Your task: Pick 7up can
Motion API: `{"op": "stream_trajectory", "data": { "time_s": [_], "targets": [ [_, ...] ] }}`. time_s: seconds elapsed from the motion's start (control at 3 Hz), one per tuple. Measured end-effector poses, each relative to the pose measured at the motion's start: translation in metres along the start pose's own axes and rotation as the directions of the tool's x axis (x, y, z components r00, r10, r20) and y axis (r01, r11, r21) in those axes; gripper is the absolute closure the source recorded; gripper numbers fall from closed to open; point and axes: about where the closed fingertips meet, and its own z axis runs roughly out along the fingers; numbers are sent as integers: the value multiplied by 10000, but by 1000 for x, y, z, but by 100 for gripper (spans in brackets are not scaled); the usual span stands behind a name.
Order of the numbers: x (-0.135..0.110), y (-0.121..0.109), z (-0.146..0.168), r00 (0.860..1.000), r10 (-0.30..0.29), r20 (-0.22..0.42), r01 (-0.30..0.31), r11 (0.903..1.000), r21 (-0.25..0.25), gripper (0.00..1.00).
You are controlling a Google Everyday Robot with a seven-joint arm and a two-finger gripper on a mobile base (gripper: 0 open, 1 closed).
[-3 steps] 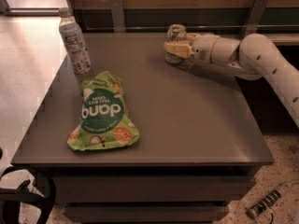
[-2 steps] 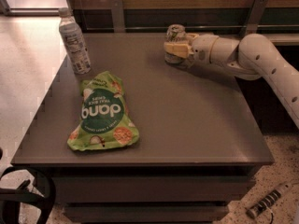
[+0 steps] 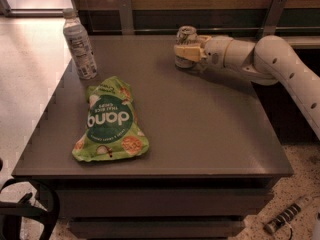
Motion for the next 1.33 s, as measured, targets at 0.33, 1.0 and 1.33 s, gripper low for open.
{"op": "stream_trajectory", "data": {
  "time_s": [0.33, 1.0, 1.33],
  "targets": [
    [-19, 2, -3, 9993, -386, -19, 386, 9992, -72, 100],
    [-73, 3, -28, 9890, -1479, -26, 1480, 9886, 265, 100],
    [-94, 4, -38, 9812, -1929, -45, 1929, 9804, 407, 100]
  ]
}}
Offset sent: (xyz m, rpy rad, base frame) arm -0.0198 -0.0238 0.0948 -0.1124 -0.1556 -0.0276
